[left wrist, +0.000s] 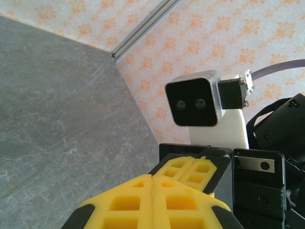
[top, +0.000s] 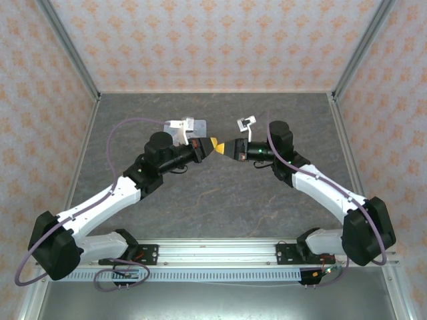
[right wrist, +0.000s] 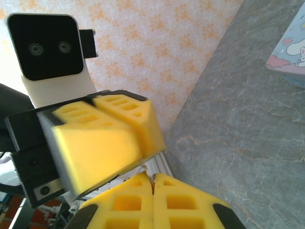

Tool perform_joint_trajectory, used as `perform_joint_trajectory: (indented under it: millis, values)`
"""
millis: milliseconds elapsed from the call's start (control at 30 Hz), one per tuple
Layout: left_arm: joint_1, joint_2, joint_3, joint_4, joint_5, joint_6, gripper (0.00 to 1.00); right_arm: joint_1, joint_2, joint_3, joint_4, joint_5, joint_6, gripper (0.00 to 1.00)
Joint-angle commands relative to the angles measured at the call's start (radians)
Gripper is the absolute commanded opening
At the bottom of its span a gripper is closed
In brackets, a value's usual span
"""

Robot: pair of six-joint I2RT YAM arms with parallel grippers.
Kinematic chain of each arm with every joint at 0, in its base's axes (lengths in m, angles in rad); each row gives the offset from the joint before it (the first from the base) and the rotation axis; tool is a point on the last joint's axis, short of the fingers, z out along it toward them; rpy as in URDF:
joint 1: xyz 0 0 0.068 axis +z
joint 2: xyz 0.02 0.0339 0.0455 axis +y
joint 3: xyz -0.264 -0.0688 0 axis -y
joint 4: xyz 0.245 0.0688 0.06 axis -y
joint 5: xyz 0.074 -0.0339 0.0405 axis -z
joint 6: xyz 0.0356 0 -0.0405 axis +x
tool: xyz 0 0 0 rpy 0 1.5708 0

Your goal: Unlock a padlock with a key

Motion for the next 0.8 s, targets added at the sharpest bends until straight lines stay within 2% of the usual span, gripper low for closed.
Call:
perform_joint_trajectory:
  millis: [0, 133, 167, 367, 500, 600, 767]
  values:
    - [-0.002, -0.023, 0.061, -0.050, -0.035, 0.010, 0.28, 0.006, -0.045, 0.036, -0.111, 0.071, -0.110, 0.00]
    - [0.001, -0.040, 0.104, -0.178, -0.113, -0.014, 0.45, 0.017, -0.094, 0.057, -0.339, 0.240, -0.288, 0.00]
    - [0.002, -0.043, 0.115, -0.208, -0.127, -0.027, 0.46, 0.022, -0.095, 0.057, -0.371, 0.277, -0.315, 0.00]
    - [0.014, -0.032, 0.185, -0.421, -0.197, -0.154, 0.48, 0.080, -0.174, 0.060, -0.509, 0.553, -0.515, 0.00]
    - [0.016, -0.010, 0.244, -0.584, -0.230, -0.303, 0.48, 0.197, -0.199, 0.080, -0.571, 0.864, -0.725, 0.00]
    - [0.015, 0.011, 0.269, -0.659, -0.237, -0.444, 0.42, 0.298, -0.204, 0.083, -0.551, 1.078, -0.891, 0.00]
    - [0.014, 0.033, 0.264, -0.682, -0.214, -0.628, 0.37, 0.420, -0.180, 0.073, -0.470, 1.254, -1.157, 0.00]
